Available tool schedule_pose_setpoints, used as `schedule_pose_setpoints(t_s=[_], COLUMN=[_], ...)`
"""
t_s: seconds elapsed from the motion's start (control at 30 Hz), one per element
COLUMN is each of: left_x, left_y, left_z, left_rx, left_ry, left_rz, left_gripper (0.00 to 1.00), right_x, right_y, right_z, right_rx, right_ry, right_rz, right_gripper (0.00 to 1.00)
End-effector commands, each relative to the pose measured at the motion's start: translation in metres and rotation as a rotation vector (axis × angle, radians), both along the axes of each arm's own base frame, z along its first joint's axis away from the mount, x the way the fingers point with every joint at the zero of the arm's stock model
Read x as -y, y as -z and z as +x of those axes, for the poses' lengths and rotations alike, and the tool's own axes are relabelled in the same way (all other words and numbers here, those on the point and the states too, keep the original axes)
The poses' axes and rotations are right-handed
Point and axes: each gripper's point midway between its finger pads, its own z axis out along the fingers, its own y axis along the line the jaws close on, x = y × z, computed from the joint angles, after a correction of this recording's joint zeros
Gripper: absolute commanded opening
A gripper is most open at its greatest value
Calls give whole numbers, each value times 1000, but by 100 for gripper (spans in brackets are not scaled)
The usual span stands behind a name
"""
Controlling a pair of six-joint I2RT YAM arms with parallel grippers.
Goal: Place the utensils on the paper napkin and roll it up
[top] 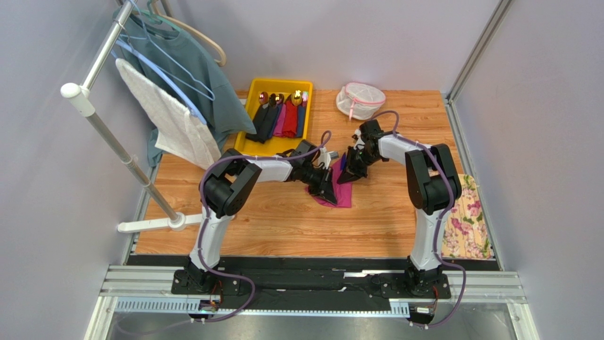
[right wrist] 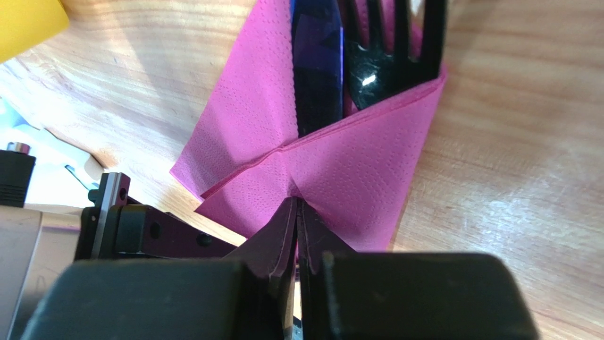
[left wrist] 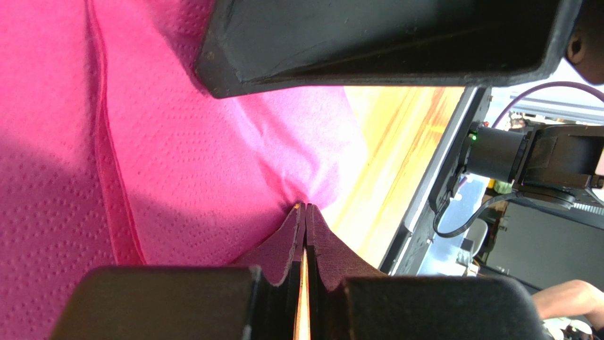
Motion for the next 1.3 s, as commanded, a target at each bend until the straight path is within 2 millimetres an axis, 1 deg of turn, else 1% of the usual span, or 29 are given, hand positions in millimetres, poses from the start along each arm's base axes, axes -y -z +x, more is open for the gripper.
schedule_pose_setpoints(t_s=[0.0, 0.23, 0.4, 0.43, 0.5, 0.53, 0.57, 0.6, 0.63, 0.67, 0.7, 0.73, 0.77, 0.83, 0.87, 0.93, 0.97, 1.0, 1.03, 1.13, 1.2, 1.23, 1.27], left_x=[-18, -21, -20, -19, -19, -15, -17, -19, -17, -23, -28, -32, -39, -56, -65, -87, -95, -103, -109, -114, -113, -111, -110], left_y=[24, 23, 20, 18, 6, -3, -14, -23, -35, -46, -53, -58, -65, -63, -62, -52, -49, -46, -41, -32, -24, -23, -17], left_z=[2, 3, 3, 3, 4, 6, 5, 8, 14, 11, 16, 19, 17, 25, 24, 34, 32, 38, 40, 46, 48, 52, 55], left_rx=[18, 22, 28, 38, 71, 93, 105, 111, 125, 137, 151, 158, 168, 165, 161, 155, 152, 158, 168, 168, 154, 157, 146], left_ry=[-19, -15, -9, -4, -11, -21, -32, -52, -84, -101, -129, -158, -178, -251, -275, -355, -375, -402, -415, -437, -438, -444, -449], left_rz=[106, 110, 103, 97, 63, 31, 6, -19, -60, -77, -85, -89, -93, -58, -40, 29, 45, 59, 85, 113, 121, 118, 123], left_gripper=[6, 6, 7, 10, 15, 22, 26, 29, 38, 42, 44, 49, 51, 54, 55, 56, 57, 64, 65, 68, 69, 69, 70], right_x=[12, 16, 14, 13, 14, 13, 14, 14, 13, 12, 12, 12, 13, 11, 12, 12, 12, 12, 12, 9, 9, 8, 8], right_y=[6, 10, 8, 11, 13, 13, 17, 19, 20, 23, 24, 25, 27, 28, 30, 33, 33, 35, 35, 37, 37, 39, 38], right_z=[31, 40, 43, 39, 35, 32, 25, 23, 18, 13, 11, 9, 6, 4, 3, -2, -2, -5, -6, -14, -16, -21, -21], right_rx=[90, 98, 103, 94, 88, 83, 69, 64, 60, 49, 52, 50, 48, 50, 49, 45, 48, 45, 44, 33, 34, 27, 29], right_ry=[21, 40, 49, 46, 41, 35, 30, 28, 19, 12, 8, 5, -2, -11, -17, -26, -26, -30, -30, -47, -51, -58, -59], right_rz=[-71, -93, -78, -78, -79, -78, -78, -78, -77, -76, -74, -75, -79, -78, -80, -83, -82, -84, -81, -76, -76, -77, -77], right_gripper=[5, 5, 4, 4, 4, 4, 4, 3, 3, 3, 2, 2, 2, 2, 1, 1, 1, 1, 1, 1, 1, 1, 1])
